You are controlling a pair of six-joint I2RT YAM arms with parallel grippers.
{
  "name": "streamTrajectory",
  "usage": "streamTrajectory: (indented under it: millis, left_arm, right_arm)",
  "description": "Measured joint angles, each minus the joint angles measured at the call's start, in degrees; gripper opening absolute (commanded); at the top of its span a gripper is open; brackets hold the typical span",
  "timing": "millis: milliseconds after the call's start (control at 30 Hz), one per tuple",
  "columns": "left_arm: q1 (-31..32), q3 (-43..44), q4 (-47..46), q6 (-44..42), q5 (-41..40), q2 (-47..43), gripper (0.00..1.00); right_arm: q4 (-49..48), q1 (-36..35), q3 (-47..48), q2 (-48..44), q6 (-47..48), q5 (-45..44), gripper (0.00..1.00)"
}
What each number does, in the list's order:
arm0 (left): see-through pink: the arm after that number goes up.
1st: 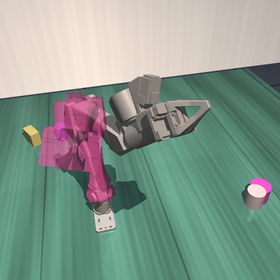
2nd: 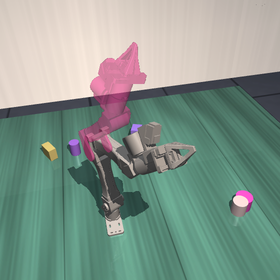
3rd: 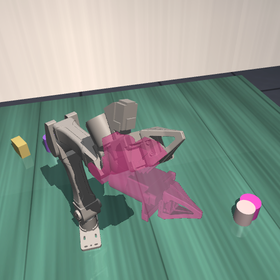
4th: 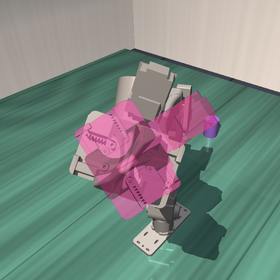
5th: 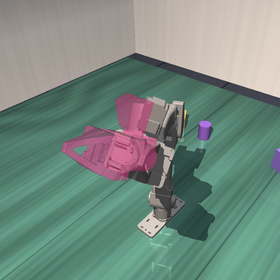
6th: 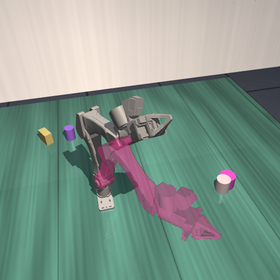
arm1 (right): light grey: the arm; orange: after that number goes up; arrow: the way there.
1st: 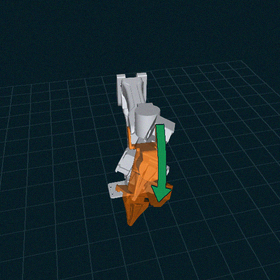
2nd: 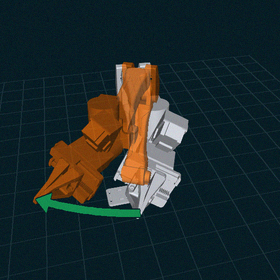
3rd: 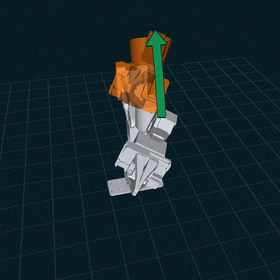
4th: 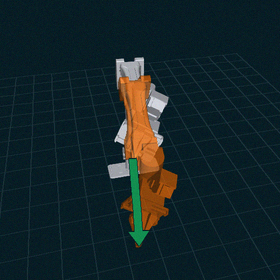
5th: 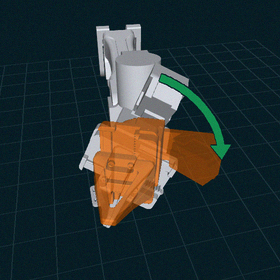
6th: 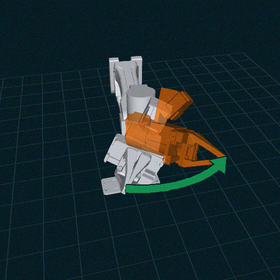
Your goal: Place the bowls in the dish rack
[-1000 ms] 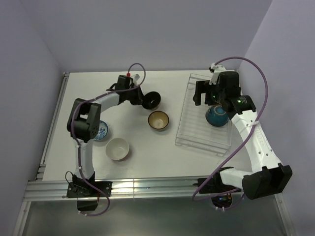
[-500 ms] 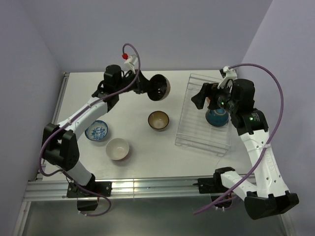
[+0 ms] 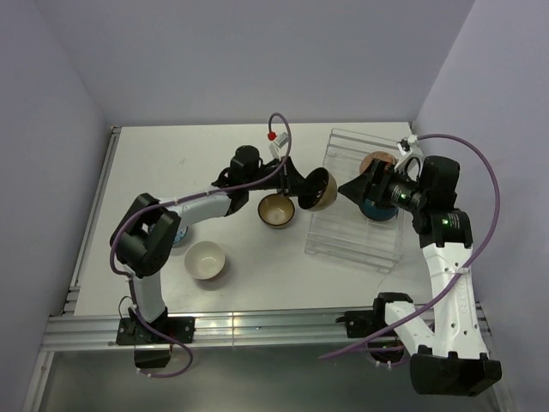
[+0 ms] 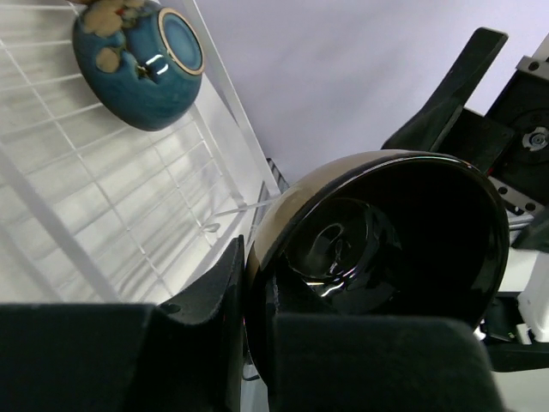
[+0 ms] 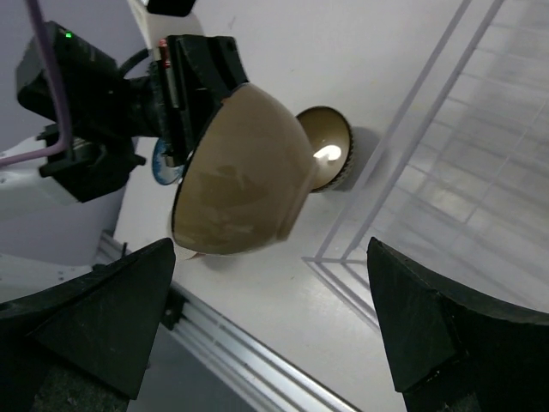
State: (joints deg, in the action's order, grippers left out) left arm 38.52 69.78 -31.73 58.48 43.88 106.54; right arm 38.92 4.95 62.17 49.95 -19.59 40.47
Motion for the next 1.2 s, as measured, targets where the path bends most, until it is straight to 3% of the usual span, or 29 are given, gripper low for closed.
streamTrajectory:
  millis: [467,1200]
  left_arm:
    - [2.6,4.1,-3.0,3.7,-2.2,4.4,0.0]
    - [3.6,6.2,0.5,2.3,-5.4,5.8,0.0]
  right_arm:
    - [-1.2,0.9,-3.7,2.8,-9.1,6.2,1.0]
    - [-4.5,0.9,-3.7,9.0,-14.3,8.3,0.81]
